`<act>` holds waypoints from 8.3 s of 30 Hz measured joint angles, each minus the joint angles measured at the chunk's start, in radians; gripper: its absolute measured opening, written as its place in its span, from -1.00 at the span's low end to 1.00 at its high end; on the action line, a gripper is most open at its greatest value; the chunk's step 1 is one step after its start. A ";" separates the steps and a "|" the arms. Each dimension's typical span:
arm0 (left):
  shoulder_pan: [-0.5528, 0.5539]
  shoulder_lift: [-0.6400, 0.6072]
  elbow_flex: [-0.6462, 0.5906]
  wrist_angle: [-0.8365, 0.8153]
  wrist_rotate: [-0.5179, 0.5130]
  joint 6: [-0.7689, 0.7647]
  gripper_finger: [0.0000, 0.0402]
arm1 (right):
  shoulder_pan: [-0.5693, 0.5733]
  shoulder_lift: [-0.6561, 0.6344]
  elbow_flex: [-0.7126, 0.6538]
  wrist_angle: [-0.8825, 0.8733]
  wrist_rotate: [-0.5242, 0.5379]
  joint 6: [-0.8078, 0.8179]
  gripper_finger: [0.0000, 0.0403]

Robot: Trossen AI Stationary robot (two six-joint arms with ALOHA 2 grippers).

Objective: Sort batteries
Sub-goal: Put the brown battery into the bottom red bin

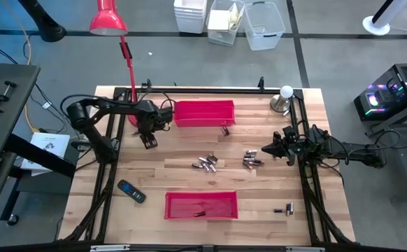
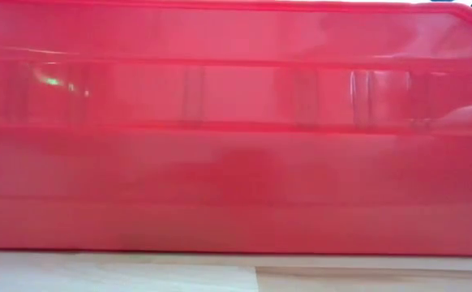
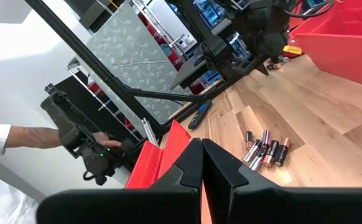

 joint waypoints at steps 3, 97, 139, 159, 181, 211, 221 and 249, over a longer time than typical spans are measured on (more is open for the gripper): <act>0.000 0.031 0.003 -0.006 0.005 0.010 -0.02 | 0.000 0.000 0.000 0.000 0.000 0.000 -1.00; 0.182 -0.006 -0.073 -0.028 -0.010 0.113 -0.85 | 0.000 0.000 0.000 0.000 0.000 0.000 -1.00; -0.960 -0.354 0.157 0.519 0.304 -0.345 -0.85 | 0.000 0.000 0.000 0.000 0.000 0.000 -1.00; -0.848 -0.208 0.294 0.338 0.404 -0.289 -0.13 | 0.000 0.000 0.000 0.000 0.000 0.000 -1.00; -0.446 -0.592 -0.109 0.897 0.092 -0.445 -0.07 | 0.000 0.001 0.000 0.002 0.198 0.059 -1.00; -0.538 0.195 0.198 0.708 0.215 0.120 -0.10 | 0.000 0.001 0.000 -0.007 0.361 0.120 -1.00; -0.530 0.190 0.199 0.664 0.195 0.016 -0.85 | 0.000 0.001 0.000 -0.007 0.361 0.113 -1.00; -0.637 -0.397 0.274 0.524 0.155 -0.279 -0.85 | -0.001 0.000 0.000 0.003 0.437 0.191 -1.00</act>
